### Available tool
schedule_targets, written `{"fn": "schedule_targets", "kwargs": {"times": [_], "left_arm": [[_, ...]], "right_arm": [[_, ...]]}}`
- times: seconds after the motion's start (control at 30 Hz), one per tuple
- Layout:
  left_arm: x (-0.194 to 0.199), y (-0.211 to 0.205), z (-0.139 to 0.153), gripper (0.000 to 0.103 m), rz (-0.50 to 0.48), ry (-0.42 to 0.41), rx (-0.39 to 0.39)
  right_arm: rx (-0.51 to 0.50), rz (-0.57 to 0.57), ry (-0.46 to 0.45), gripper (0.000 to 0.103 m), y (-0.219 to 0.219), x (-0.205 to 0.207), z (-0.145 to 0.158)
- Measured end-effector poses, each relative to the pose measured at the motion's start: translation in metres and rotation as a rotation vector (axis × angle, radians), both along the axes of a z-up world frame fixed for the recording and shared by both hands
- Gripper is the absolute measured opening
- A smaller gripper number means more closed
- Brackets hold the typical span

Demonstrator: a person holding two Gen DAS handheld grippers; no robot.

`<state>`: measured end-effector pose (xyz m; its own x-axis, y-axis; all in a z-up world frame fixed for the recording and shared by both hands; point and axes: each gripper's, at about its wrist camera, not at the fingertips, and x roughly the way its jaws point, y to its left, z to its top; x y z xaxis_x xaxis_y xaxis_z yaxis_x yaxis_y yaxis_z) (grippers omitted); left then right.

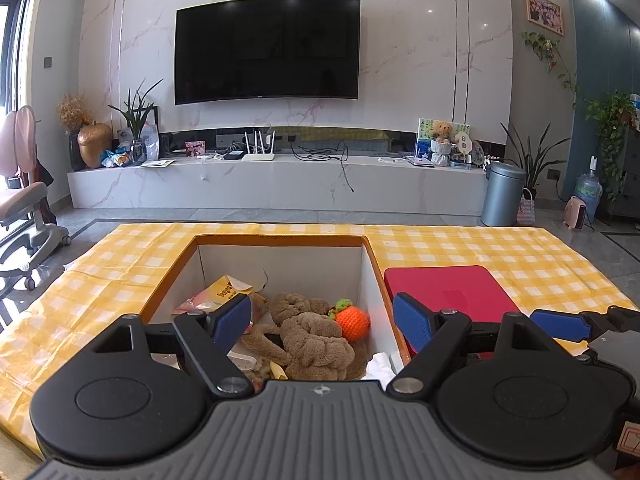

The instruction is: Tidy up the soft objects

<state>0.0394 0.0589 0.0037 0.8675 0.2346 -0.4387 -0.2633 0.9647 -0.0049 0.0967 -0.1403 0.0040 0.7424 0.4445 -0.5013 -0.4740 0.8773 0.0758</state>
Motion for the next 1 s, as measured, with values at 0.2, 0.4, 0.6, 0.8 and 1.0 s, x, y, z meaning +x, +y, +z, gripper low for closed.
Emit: {"fn": "schedule_targets", "kwargs": {"times": [0.2,0.4,0.6,0.8,1.0], "left_arm": [[-0.0001,0.0007,0.0008,0.095,-0.001,-0.007,0.003],[0.0001,0.0009,0.0006,0.095,-0.001,-0.001,0.002],[0.0,0.0011,0.0006,0.095,-0.014,0.017,-0.008],[0.0009,0.0006,-0.0006,0.095,-0.018,0.029,-0.02],[0.0014,0.0003,-0.001,0.095,-0.005,0.036,-0.014]], "right_arm": [[-0.004,0.002,0.001,0.093,0.0007,-0.0018,0.0004],[-0.002,0.003,0.005,0.093,0.0008,-0.0017,0.001],[-0.016,0.001,0.0,0.093,0.0028,-0.0019,0.0009],[-0.018,0.006,0.01,0.093,0.0033,-0.0001,0.0004],[-0.02,0.004,0.017,0.093,0.0049,0.001,0.0001]]}}
